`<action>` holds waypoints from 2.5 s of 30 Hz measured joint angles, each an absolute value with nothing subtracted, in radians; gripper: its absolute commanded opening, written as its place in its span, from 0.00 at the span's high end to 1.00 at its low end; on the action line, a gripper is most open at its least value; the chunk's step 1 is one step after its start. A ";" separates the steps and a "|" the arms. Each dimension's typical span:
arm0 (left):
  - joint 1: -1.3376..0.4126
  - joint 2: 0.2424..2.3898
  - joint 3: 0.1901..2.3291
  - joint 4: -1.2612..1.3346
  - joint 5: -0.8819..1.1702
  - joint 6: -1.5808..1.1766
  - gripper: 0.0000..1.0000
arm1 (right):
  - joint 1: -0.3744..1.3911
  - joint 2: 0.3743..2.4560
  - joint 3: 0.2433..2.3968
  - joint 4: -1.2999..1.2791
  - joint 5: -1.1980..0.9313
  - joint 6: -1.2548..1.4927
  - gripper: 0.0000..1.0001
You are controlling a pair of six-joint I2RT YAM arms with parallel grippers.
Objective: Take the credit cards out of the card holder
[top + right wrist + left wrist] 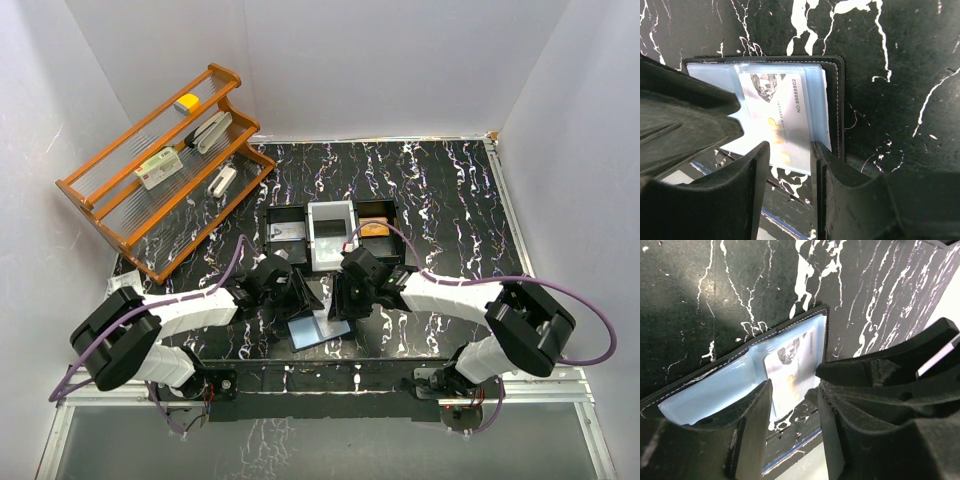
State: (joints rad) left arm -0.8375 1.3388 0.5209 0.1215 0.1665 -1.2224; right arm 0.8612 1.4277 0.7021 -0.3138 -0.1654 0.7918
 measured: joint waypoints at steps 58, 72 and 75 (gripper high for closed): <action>-0.894 1.327 0.410 0.204 0.117 -1.202 1.00 | 0.838 1.441 0.627 -0.180 -0.268 0.908 0.68; -0.851 1.218 0.370 0.187 0.142 -1.148 1.00 | 0.847 1.443 0.602 -0.128 -0.272 1.003 0.68; -0.845 1.218 0.370 0.186 0.146 -1.139 1.00 | 0.847 1.444 0.602 -0.128 -0.272 1.005 0.68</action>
State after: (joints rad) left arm -0.8452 1.2179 0.3698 0.1860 0.1463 -1.1393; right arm 0.8471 1.4437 0.6022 -0.1280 -0.2722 1.0046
